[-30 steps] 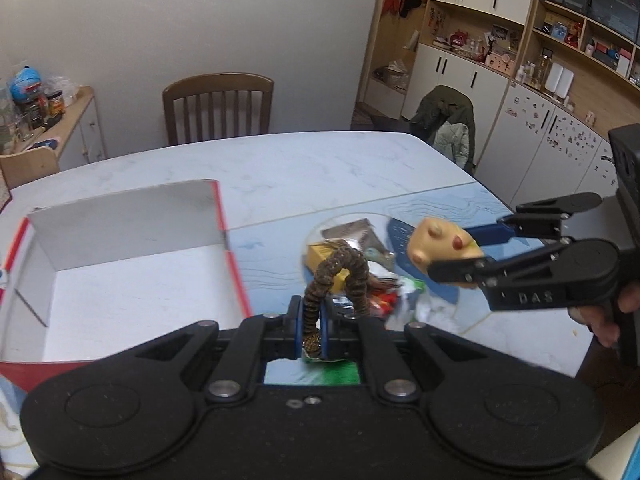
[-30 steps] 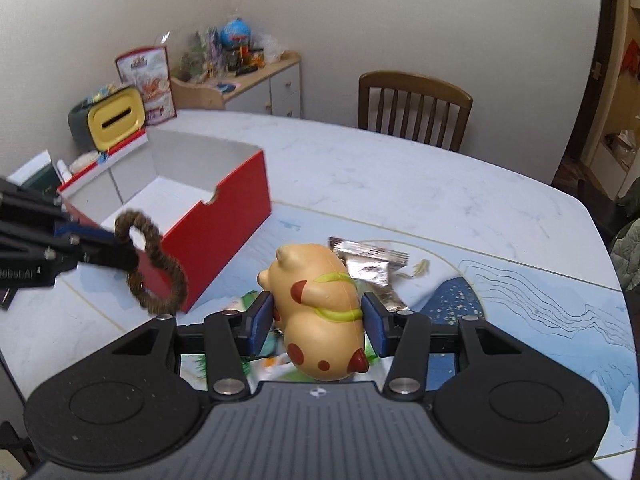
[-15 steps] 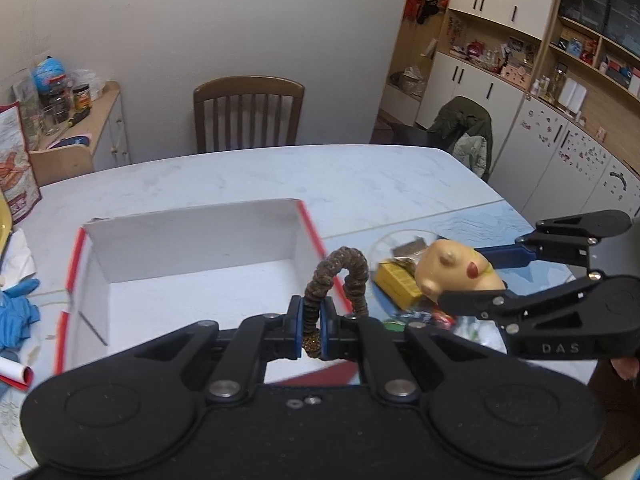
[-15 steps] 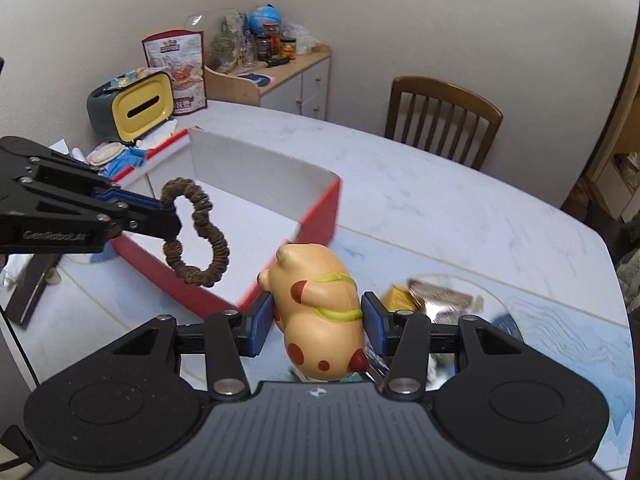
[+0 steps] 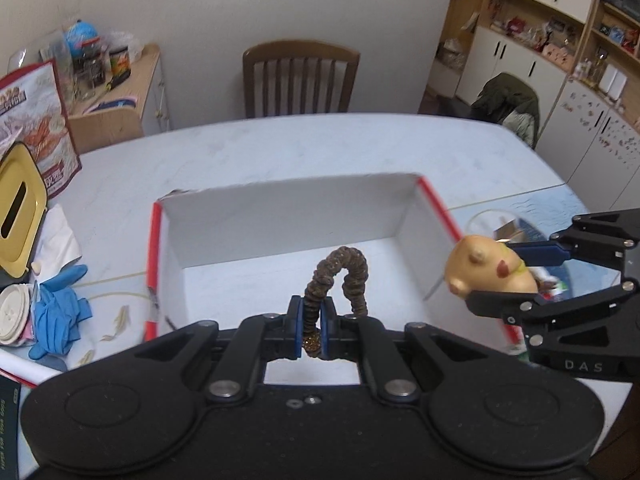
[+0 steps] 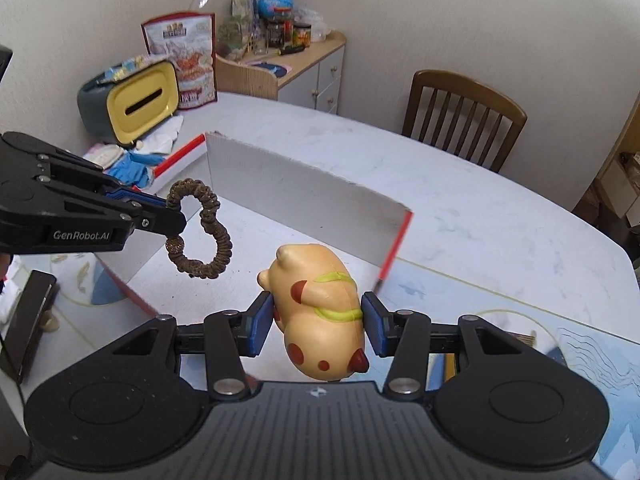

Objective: Organize objects
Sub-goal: 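Carry both items into the red-white box and open both tools to release them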

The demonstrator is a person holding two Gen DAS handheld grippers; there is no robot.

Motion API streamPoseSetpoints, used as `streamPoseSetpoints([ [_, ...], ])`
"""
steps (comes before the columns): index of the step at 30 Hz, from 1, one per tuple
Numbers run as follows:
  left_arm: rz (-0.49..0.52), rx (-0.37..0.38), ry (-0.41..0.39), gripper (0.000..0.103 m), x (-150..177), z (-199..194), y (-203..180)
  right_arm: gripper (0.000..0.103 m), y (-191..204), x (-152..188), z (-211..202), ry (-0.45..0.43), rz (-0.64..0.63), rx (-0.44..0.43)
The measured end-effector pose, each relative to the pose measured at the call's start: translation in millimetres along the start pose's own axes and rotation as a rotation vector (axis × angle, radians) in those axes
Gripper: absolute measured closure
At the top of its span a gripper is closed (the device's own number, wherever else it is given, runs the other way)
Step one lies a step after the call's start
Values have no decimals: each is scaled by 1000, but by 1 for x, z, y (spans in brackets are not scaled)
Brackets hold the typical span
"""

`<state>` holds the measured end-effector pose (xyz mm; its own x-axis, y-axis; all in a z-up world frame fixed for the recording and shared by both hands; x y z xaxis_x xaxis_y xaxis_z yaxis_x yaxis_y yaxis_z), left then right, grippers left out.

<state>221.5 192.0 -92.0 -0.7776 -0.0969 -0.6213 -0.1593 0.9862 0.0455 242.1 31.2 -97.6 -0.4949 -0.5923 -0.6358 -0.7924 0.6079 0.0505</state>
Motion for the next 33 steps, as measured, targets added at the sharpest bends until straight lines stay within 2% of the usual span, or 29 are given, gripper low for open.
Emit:
streamPoseSetpoints([
  [10, 86, -65, 87, 97, -3, 56, 18, 55, 8, -12, 72, 89, 9, -2],
  [16, 122, -69, 146, 96, -4, 87, 21, 55, 19, -8, 110, 145, -16, -15],
  [20, 143, -75, 180, 95, -6, 103, 21, 55, 17, -3, 132, 193, -11, 9],
  [26, 161, -87, 225, 93, -7, 119, 21, 55, 12, 2, 146, 248, 23, 15],
  [33, 169, -91, 290, 83, -1, 132, 21, 54, 9, 3, 150, 285, 65, 5],
])
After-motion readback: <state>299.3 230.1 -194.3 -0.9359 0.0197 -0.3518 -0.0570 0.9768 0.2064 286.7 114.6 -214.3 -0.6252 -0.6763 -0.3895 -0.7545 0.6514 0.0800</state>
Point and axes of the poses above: each gripper's, at about its wrist camera, not at the fingertips, and z roughly the way its jaws point, y to its left, x to its underside, the point moved 8 cm from there along z, roughly the way its jaws point, and after that the axes turned 9 degrees about -x, right-handed, at the moved point
